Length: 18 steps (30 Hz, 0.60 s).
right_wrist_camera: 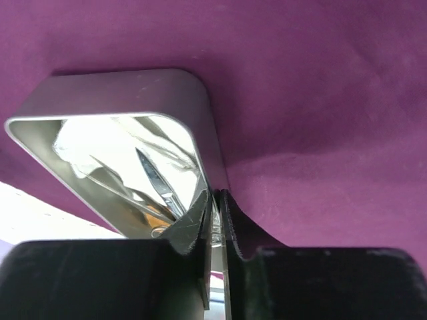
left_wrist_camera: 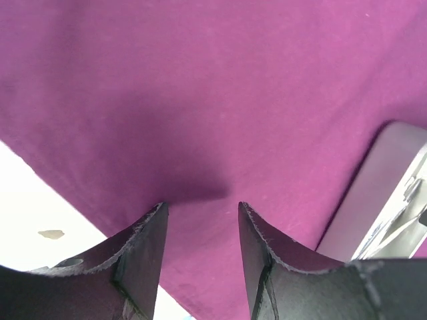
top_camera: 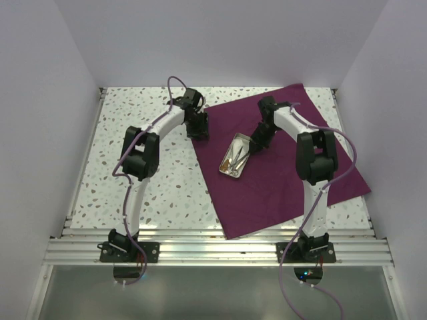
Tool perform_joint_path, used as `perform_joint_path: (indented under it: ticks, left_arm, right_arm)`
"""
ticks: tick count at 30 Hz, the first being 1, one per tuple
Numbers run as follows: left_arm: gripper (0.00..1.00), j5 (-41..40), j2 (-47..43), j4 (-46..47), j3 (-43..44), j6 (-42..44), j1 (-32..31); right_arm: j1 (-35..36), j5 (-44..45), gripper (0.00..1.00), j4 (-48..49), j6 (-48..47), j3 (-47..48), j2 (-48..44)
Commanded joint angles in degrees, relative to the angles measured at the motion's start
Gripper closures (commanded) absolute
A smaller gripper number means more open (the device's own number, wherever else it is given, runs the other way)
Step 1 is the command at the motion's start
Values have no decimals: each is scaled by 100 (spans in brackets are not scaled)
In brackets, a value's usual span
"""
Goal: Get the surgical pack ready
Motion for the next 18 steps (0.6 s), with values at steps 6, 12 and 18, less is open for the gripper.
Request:
perform_joint_path:
  ticks: [6,12,18]
  left_arm:
    - [50,286,-329,275,-147,-190,99]
    - [50,348,-496,231,-173,-252,108]
    - [50,251,-645,275,-304,-383,108]
  right_arm:
    - [11,141,100,-122,1624,-357,-440]
    - [-33,167,100,-69,2546,-1190,-1124]
    - [-296,343,100,255,3715,-2447,-2197]
